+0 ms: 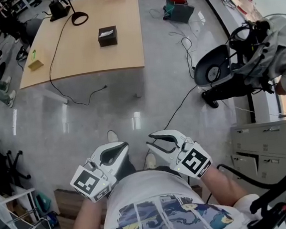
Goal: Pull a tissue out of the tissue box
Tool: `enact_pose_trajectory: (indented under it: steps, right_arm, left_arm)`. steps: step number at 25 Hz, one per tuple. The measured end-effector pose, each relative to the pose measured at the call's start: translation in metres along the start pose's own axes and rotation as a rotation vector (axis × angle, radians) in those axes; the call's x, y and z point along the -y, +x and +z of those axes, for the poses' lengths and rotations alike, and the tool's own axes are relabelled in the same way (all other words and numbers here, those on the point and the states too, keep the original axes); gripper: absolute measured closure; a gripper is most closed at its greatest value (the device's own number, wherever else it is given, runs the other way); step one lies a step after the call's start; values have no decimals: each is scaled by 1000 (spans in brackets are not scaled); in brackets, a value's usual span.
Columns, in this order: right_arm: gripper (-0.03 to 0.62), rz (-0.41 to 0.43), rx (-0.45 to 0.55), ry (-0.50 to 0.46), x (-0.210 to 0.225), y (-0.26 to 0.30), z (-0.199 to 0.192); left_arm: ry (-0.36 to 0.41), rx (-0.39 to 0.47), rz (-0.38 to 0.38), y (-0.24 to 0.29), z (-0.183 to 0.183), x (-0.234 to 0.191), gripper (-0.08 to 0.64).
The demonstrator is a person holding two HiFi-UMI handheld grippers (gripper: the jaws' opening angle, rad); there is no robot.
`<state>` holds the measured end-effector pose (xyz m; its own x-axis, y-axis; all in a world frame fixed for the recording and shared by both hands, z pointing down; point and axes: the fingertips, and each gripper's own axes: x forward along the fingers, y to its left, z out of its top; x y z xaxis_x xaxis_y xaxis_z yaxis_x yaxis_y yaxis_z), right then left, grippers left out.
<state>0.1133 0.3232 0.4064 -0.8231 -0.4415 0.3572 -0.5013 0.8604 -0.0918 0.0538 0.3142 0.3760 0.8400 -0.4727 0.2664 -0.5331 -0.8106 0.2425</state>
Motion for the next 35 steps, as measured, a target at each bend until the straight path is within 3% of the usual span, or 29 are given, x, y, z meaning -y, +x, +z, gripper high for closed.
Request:
enact_pose_trajectory:
  steps: [6, 12, 17, 20, 25, 35]
  right_arm:
    - [507, -37, -39, 16, 41, 64, 21]
    - [502, -69, -67, -24, 87, 150, 63]
    - [502, -115, -59, -49, 118, 219, 97]
    - [501, -140, -69, -99, 137, 249, 113]
    - [482, -141, -108, -136, 174, 273, 119]
    - [468, -116, -161, -255, 317, 322, 118]
  left_arm:
    - [-2, 13, -34, 8, 18, -84, 554]
    - [14, 28, -106, 6, 51, -174, 552]
    - [19, 12, -157, -12, 58, -241, 551]
    - [27, 12, -136, -18, 67, -278, 551]
    - [-22, 48, -96, -18, 76, -310, 544]
    - [-59, 27, 11, 38, 100, -376, 531]
